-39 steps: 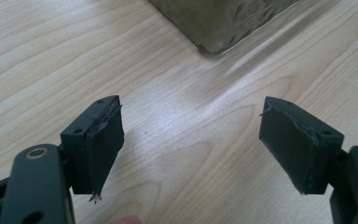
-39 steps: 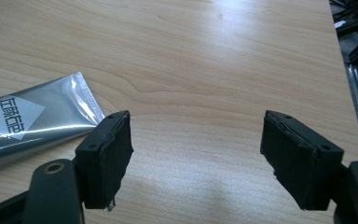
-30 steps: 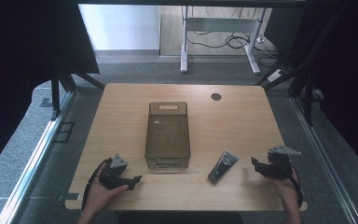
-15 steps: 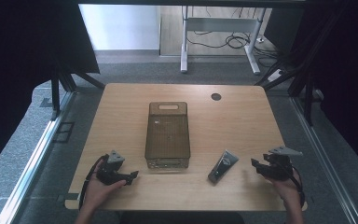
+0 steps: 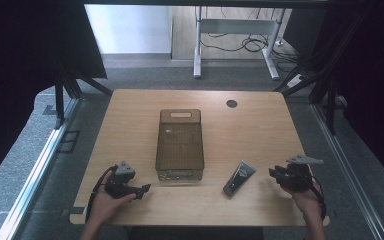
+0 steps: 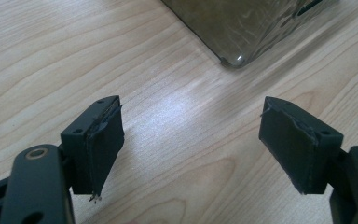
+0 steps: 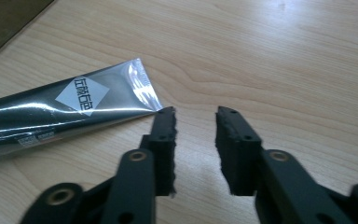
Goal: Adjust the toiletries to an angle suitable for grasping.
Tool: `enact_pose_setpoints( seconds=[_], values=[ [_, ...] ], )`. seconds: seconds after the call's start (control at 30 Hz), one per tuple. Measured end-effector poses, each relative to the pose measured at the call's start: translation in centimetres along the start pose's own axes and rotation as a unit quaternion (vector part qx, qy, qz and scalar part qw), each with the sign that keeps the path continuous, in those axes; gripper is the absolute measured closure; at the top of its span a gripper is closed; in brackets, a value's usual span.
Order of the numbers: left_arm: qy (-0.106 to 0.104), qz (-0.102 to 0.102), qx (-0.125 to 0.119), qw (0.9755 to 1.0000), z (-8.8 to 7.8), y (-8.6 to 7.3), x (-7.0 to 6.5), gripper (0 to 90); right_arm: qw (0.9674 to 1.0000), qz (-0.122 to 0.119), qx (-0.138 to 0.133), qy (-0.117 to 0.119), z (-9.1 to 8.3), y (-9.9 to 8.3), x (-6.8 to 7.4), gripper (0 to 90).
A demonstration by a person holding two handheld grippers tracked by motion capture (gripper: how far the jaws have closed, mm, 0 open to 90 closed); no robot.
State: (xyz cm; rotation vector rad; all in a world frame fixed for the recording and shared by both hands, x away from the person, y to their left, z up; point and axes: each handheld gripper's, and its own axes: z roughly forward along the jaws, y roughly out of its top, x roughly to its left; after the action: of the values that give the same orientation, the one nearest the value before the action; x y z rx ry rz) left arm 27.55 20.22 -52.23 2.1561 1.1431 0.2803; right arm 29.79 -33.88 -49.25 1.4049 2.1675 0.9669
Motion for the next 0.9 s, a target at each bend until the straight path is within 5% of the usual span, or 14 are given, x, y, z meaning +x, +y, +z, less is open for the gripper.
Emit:
enact_pose_setpoints(
  seconds=[0.27,0.53,0.6,0.77,0.9],
  values=[
    [0.0,-0.002,-0.005,1.0,-0.9,0.0,0.1,22.4,0.9997,-0.004,-0.007,0.023,-0.4,0.4,0.8,84.9],
    [-0.009,0.009,0.004,0.9999,-0.5,-0.1,0.0,22.3,0.9983,-0.035,0.024,0.041,0.2,1.8,2.7,87.8],
    [0.0,0.012,0.001,0.9999,-1.0,-0.1,0.1,22.3,0.9934,-0.084,0.062,0.049,0.0,3.1,4.1,87.7],
    [-0.001,0.011,-0.009,0.9999,-1.7,-0.1,0.0,22.6,0.9847,-0.124,0.095,0.078,-0.5,4.6,5.3,88.4],
    [-0.011,0.02,-0.006,0.9997,-1.4,0.1,-0.5,22.6,0.9755,-0.157,0.136,0.074,-0.6,5.4,6.3,88.3]
  ],
)
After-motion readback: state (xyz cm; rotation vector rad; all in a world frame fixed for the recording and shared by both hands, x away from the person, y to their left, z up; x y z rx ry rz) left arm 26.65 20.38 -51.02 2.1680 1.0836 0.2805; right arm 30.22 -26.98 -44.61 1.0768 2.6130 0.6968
